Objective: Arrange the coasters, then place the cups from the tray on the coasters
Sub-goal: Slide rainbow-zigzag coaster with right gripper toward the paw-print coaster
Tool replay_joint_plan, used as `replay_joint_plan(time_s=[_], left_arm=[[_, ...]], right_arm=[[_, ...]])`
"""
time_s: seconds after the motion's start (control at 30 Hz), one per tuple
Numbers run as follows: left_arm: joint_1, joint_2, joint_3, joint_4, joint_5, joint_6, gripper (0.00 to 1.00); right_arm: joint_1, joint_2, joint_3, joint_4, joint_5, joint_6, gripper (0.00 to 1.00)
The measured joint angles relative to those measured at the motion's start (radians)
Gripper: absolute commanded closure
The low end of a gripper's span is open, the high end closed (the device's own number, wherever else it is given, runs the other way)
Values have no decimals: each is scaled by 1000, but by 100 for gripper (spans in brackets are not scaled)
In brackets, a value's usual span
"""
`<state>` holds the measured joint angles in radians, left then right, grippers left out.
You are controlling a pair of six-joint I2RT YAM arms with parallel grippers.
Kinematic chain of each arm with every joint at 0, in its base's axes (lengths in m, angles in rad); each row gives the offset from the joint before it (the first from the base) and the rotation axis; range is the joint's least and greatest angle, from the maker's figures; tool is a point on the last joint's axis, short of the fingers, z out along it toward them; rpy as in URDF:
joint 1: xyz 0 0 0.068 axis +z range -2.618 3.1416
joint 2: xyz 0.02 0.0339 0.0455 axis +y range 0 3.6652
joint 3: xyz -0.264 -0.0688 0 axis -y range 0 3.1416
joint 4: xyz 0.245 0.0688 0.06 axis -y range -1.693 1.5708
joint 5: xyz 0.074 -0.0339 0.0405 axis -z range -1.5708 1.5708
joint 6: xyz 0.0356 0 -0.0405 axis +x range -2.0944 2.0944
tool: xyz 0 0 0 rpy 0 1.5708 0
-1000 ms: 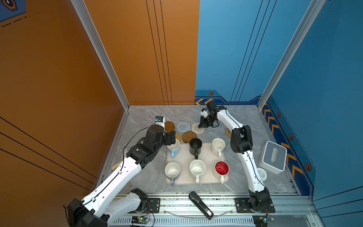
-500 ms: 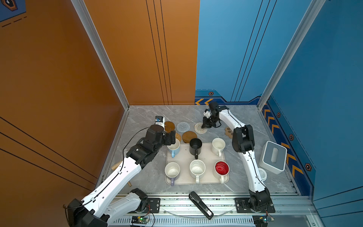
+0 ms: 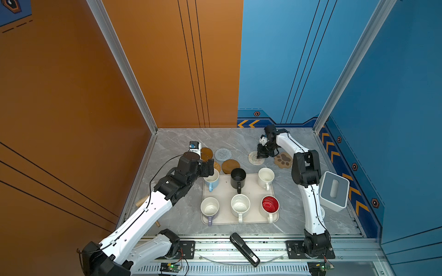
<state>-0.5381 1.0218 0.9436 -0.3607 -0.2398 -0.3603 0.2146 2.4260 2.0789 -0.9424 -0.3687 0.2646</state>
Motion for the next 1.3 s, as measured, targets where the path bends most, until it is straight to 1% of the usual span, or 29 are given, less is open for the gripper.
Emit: replay_joint_plan(time_s=[0.3, 0.7, 1.03, 1.3], left_arm=[[-2, 0, 0, 0, 0, 0, 11], [-13, 3, 0, 0, 0, 0, 11], [-24, 37, 13, -3, 0, 0, 12], [-28, 41, 21, -3, 0, 0, 11]], right_arm=[[-18, -51, -80, -2, 38, -6, 100], [-45, -53, -82, -10, 38, -5, 100], [-76, -53, -82, -12, 42, -5, 100], [-79, -53, -82, -12, 45, -5, 100]])
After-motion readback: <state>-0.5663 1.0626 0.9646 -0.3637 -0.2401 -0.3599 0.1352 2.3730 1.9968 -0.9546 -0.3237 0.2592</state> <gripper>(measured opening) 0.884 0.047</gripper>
